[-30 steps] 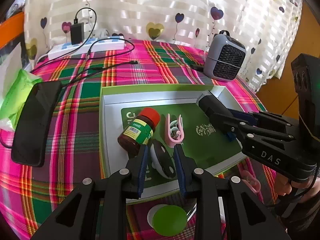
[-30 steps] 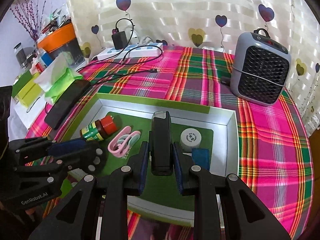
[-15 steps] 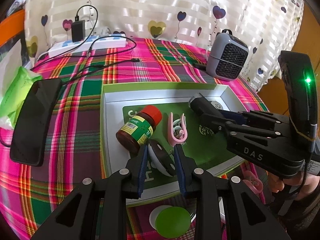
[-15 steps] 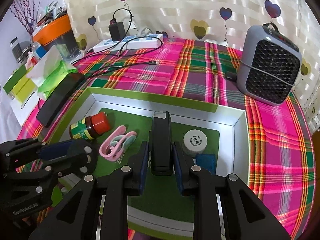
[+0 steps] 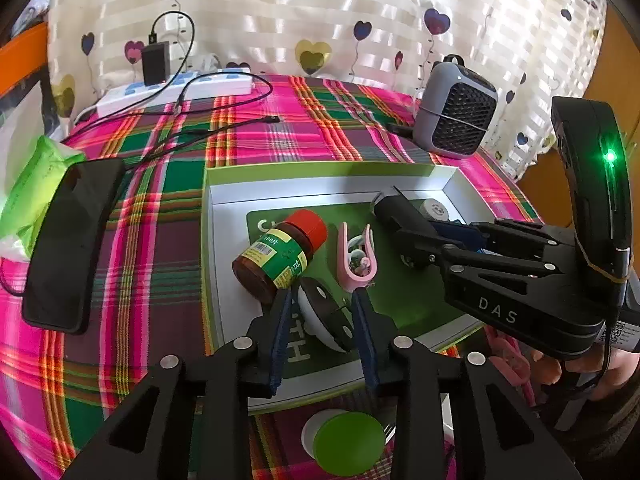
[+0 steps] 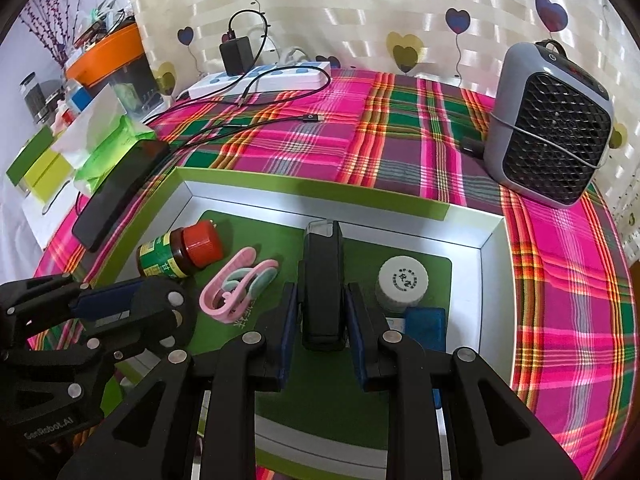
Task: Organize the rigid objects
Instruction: 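Carry the key fob and power bank over the green box with both tools, then open the left tool to drop the key fob while the right tool releases the power bank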
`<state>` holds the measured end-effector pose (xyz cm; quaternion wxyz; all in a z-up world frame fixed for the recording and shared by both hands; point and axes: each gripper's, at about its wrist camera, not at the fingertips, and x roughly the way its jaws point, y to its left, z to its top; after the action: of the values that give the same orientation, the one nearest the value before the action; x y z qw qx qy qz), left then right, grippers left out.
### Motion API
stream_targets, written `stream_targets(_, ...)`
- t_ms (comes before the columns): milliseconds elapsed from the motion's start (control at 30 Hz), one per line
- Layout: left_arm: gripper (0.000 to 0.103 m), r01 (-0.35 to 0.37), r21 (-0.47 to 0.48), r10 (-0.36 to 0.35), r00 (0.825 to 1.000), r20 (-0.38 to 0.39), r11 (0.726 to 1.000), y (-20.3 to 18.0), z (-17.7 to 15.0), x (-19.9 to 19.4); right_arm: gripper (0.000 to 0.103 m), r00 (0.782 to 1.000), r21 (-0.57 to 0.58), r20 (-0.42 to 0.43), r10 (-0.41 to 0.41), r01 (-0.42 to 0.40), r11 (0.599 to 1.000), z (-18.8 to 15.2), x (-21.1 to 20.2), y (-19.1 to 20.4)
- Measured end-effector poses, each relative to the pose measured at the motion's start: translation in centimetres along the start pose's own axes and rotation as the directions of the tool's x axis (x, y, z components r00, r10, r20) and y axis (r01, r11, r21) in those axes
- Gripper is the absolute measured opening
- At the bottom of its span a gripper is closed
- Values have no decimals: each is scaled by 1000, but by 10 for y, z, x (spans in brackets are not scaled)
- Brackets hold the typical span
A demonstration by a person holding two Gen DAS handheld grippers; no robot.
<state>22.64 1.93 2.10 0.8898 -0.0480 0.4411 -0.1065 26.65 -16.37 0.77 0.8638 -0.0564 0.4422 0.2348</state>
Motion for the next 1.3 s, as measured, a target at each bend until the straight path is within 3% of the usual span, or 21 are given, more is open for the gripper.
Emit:
stream_targets(267,33,-24,7,24,1000,-1,1000,-1,-1,-1,26,1000,9,8,-7,7,1000,-1,-1,1)
stream_targets(400,34,-29,11,29,1000,3,1000,-1,-3,-3,36,1000,19,19,-10,9,1000,-2,-4,1)
stream_targets(1167,36,-81,53,75,992,103,995,-15,-25,-55,36,994,61,105,0,-6,998,-25,-53,15)
stream_targets(1300,36,-65,58,58,991,118,996,-16,-31,-68,36,992,62,123,-17,9,998,-34,-64,21)
